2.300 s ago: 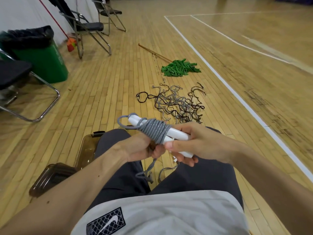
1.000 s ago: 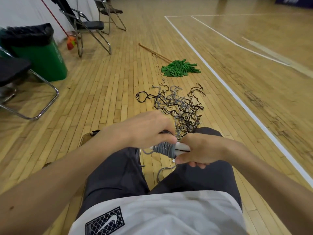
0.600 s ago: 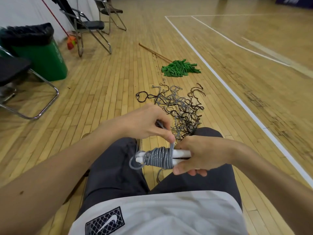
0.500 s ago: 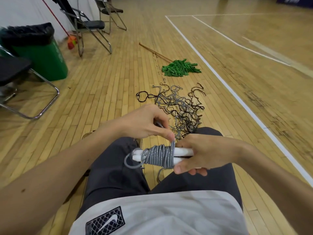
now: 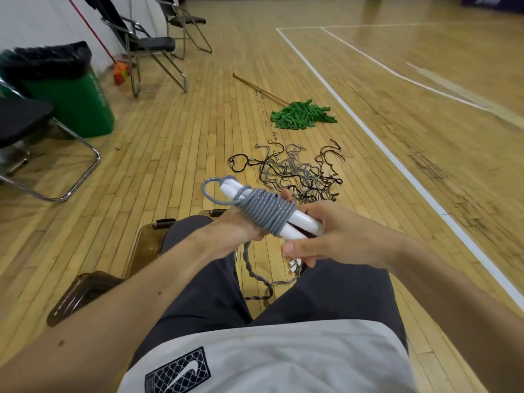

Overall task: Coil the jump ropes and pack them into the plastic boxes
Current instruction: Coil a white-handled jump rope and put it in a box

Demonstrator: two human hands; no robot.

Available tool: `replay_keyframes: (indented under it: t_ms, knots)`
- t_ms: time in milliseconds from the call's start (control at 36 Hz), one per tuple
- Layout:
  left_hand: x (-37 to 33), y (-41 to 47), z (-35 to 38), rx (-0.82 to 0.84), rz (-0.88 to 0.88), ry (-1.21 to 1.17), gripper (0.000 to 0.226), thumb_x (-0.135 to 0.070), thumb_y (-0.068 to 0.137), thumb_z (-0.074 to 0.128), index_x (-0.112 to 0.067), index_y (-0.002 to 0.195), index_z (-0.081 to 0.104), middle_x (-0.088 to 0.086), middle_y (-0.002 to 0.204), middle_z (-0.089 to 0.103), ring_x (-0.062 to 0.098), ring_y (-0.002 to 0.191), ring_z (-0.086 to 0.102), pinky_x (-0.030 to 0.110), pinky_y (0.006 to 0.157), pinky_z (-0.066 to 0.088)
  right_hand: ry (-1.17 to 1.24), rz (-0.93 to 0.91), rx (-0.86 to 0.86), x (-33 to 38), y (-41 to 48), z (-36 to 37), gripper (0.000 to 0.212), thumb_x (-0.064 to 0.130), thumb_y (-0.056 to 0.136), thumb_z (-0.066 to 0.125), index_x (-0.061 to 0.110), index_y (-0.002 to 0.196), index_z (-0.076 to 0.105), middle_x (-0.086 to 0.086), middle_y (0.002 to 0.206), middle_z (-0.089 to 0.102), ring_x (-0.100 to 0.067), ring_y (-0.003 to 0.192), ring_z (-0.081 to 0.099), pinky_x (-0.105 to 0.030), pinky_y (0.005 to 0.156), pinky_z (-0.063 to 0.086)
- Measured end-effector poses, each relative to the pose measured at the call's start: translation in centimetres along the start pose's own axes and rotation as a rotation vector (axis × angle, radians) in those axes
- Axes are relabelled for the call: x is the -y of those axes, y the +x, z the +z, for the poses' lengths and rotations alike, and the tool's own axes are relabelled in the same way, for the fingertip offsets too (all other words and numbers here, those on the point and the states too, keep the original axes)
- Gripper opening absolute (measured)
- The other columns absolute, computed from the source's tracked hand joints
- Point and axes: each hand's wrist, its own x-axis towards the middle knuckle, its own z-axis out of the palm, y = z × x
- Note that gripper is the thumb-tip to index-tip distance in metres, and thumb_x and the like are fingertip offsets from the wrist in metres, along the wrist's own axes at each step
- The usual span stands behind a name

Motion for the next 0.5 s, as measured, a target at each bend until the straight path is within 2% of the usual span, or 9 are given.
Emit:
replay_keyframes:
  t_ms: [56,83,111,167,278,361,389,444,500]
  knots:
    - [-0.2,0.3,0.3,-0.026,-0.020,-0.048,0.026,0.012,0.095,0.053,-0.005,0.114,0.060,0.002,0.089,0.061,0.012,0.078,0.053,0.026,0.072,0.046,0.006,0.004,-0.030,0.1,0.2,0.2,0.022,0.026,0.091,0.073,0.009,0.102,0.065,-0.006,0.072,0.068,-0.014,0.063,0.059,-0.027,0.059,0.047]
    - [-0.1,0.4,0.3,-0.047,-0.033,-0.066,0.029,0.015,0.095,0.050,-0.006,0.112,0.060,-0.005,0.078,0.060,0.005,0.067,0.053,0.019,0.064,0.046,0.013,0.006,-0.047,0.1,0.3,0.3,0.028,0.026,0.090,0.074,0.007,0.108,0.062,-0.013,0.079,0.070,-0.017,0.067,0.060,-0.034,0.063,0.048]
    - [-0.6,0.3,0.4,-0.074,-0.066,-0.088,0.028,0.015,0.096,0.047,-0.009,0.104,0.059,-0.011,0.066,0.056,0.004,0.058,0.048,0.017,0.055,0.042,0.030,0.014,-0.071,0.0,0.3,0.4,0.035,0.025,0.089,0.075,0.006,0.113,0.058,-0.016,0.086,0.070,-0.018,0.069,0.061,-0.039,0.067,0.049]
    - [-1.7,-0.1,1.1,-0.060,-0.063,-0.094,0.022,0.004,0.102,0.044,-0.012,0.091,0.053,-0.012,0.055,0.045,0.007,0.053,0.034,0.018,0.049,0.032,0.082,0.034,-0.129,-0.2,0.4,0.3,0.045,0.019,0.087,0.076,0.005,0.118,0.047,-0.013,0.089,0.071,-0.017,0.072,0.063,-0.043,0.073,0.050]
    - [-2.4,-0.4,2.1,-0.050,-0.074,-0.160,0.027,-0.015,0.109,0.032,-0.013,0.089,0.050,-0.007,0.052,0.039,0.006,0.045,0.027,0.021,0.044,0.021,0.132,0.019,-0.189,-0.6,0.6,0.5,0.048,0.019,0.087,0.075,0.014,0.119,0.039,-0.007,0.081,0.069,-0.017,0.070,0.061,-0.040,0.068,0.048]
    - [-2.1,-0.3,2.8,-0.080,-0.132,-0.208,0.031,-0.018,0.109,0.026,-0.008,0.108,0.055,-0.002,0.051,0.037,0.011,0.044,0.024,0.025,0.043,0.018,0.158,0.014,-0.240,-0.9,0.9,0.5,0.044,0.021,0.090,0.074,0.023,0.120,0.041,-0.019,0.082,0.068,-0.025,0.071,0.057,-0.041,0.066,0.044]
    - [-2.0,-0.3,2.8,-0.081,-0.145,-0.215,0.032,-0.019,0.109,0.025,-0.007,0.112,0.055,-0.002,0.051,0.036,0.011,0.043,0.023,0.026,0.043,0.017,0.165,0.015,-0.251,-1.0,1.0,0.5,0.043,0.021,0.091,0.073,0.024,0.120,0.042,-0.015,0.079,0.068,-0.025,0.070,0.056,-0.041,0.064,0.043]
    - [-1.8,-0.2,2.9,-0.066,-0.152,-0.210,0.034,-0.023,0.109,0.024,-0.010,0.105,0.055,-0.002,0.050,0.035,0.011,0.042,0.022,0.027,0.044,0.016,0.174,0.014,-0.272,-1.4,1.2,0.3,0.042,0.020,0.091,0.073,0.024,0.120,0.044,-0.004,0.073,0.068,-0.020,0.067,0.058,-0.035,0.060,0.044]
    - [-2.0,-0.3,2.9,-0.058,-0.152,-0.194,0.034,-0.028,0.110,0.026,-0.014,0.101,0.056,-0.003,0.051,0.035,0.009,0.041,0.023,0.024,0.042,0.018,0.173,0.030,-0.296,-1.8,1.4,-0.1,0.042,0.019,0.091,0.073,0.021,0.124,0.045,0.000,0.074,0.070,-0.014,0.065,0.059,-0.029,0.058,0.045]
